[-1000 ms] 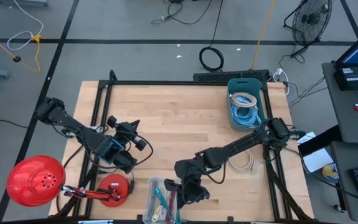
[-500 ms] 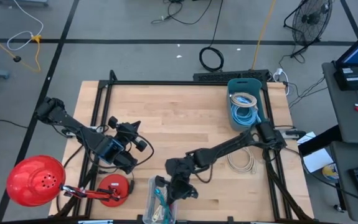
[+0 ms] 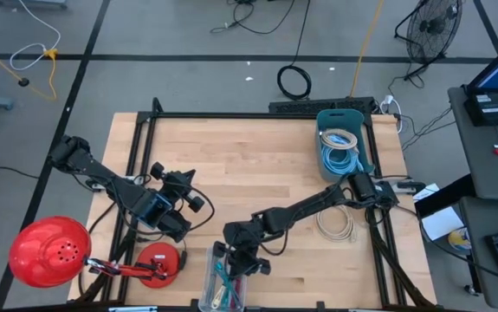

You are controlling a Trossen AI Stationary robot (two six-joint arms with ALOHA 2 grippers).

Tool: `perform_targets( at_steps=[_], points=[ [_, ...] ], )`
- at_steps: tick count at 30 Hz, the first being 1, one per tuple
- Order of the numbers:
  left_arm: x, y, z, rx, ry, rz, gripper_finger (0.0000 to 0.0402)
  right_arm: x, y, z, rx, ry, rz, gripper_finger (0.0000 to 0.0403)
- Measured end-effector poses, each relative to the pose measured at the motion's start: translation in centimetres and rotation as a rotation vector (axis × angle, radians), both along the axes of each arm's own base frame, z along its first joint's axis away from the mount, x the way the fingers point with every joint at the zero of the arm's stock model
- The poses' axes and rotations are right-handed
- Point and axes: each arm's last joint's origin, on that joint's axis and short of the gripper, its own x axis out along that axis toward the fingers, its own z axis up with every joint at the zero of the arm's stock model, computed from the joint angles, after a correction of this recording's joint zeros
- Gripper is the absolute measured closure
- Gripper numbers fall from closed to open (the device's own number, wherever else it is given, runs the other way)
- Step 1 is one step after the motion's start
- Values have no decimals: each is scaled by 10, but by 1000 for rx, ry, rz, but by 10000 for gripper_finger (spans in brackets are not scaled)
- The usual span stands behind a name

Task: Pick & Place USB Port
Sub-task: Put the blue charger cable into the transparent bin, then put the light brown usb cable into the blue bin

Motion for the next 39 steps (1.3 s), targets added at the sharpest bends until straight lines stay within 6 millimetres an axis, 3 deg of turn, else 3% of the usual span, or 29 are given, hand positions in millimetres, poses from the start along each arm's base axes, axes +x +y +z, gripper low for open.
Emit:
perform_targets(
  at_steps=[39],
  points=[
    [0, 0, 0, -10, 20, -7, 388, -1, 0, -2, 45, 129, -92, 341]
  ],
)
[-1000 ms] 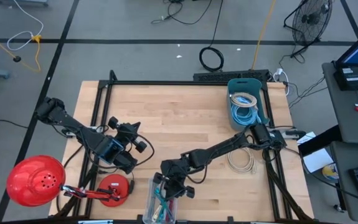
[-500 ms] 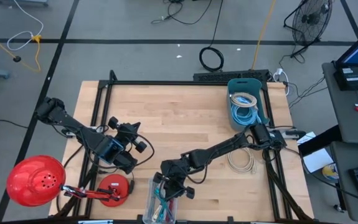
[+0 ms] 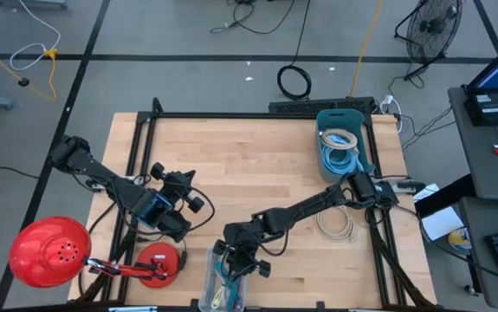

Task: Pick & Place USB Port
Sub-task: Put the light brown usb cable into the blue bin

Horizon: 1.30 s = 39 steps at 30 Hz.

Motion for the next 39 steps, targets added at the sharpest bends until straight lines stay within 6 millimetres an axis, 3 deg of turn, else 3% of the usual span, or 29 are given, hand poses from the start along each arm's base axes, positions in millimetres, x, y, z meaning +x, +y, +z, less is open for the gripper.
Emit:
perform_targets(
  at_steps=[9, 14, 19, 23, 29, 32, 35, 39],
  points=[
    [0, 0, 0, 0, 1, 0, 391, 0, 5, 8, 43, -19, -12, 325],
    [0, 0, 0, 1, 3, 1, 392, -8, 9, 49, 104, -77, -91, 324],
    [0, 0, -1, 0, 5, 1, 394, -26, 0, 81, 59, 8, -282, 317],
    [-2, 1, -6, -4, 28, 3, 384, -55, -9, 97, -65, 141, -462, 308],
    [-4, 2, -12, -6, 46, 6, 398, -122, -20, 114, -290, 341, -841, 280],
    [-4, 2, -12, -9, 40, 9, 393, -155, -28, 121, -317, 381, -1028, 260],
    [-4, 2, -12, -12, 33, 12, 385, -186, -32, 113, -288, 423, -1154, 239],
    [-3, 2, -12, -18, 23, 13, 385, -223, -43, 81, -241, 510, -1284, 214]
  ],
)
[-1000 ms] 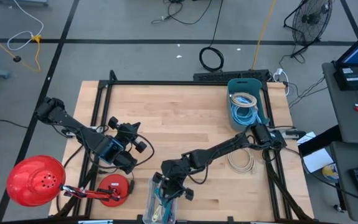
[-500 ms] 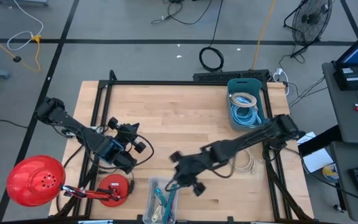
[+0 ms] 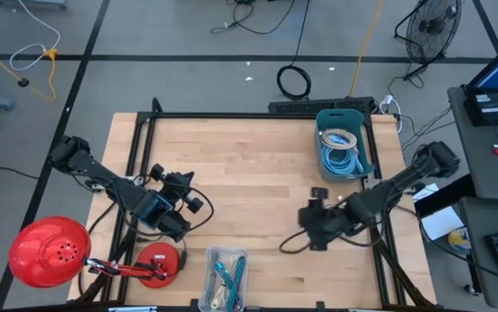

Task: Pick & Place USB Port
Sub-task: Put the light brown usb cable into the blue bin

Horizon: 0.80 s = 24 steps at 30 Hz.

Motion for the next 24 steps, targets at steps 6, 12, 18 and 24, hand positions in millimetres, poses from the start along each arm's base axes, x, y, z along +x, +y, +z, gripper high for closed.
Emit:
perform_targets(
  at_steps=[6, 12, 18, 24],
  points=[
    [1, 0, 0, -5, -9, 0, 396, -53, -24, -69, 73, 109, -228, 188],
    [1, -1, 0, -6, -11, 0, 390, -87, -36, -119, 314, 152, -327, 179],
    [2, -1, 1, 14, -32, -1, 393, -97, -32, -130, 461, 126, -299, 179],
    [4, -2, 1, 11, -38, -12, 397, -97, -30, -122, 508, 88, -245, 179]
  ],
)
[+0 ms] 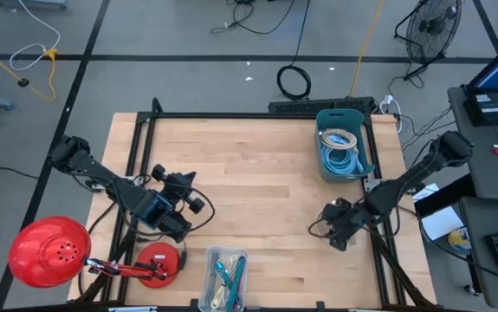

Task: Pick & Place USB Port
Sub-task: Put the light brown usb cable into the blue bin

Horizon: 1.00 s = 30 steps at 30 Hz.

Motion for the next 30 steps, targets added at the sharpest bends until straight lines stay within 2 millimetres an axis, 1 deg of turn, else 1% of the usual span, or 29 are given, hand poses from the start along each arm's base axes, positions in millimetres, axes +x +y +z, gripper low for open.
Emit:
perform_targets(
  at_steps=[6, 11, 18, 24, 28, 30],
  points=[
    [1, -1, 0, 4, 6, -14, 389, 2, 1, 10, 29, -93, 21, 179],
    [1, -1, 0, 4, 7, -14, 399, 5, 3, 14, 65, -141, 17, 179],
    [1, -1, 0, 3, 8, -14, 386, 7, 4, 5, 45, -86, 2, 179],
    [1, -1, 0, 5, 11, -15, 398, 8, 12, -8, 65, 1, 22, 179],
    [1, -1, 0, 5, 10, -15, 387, 11, 21, -11, 84, -20, 44, 179],
    [1, -1, 0, 5, 10, -15, 387, 12, 24, -11, 100, -30, 42, 179]
  ],
)
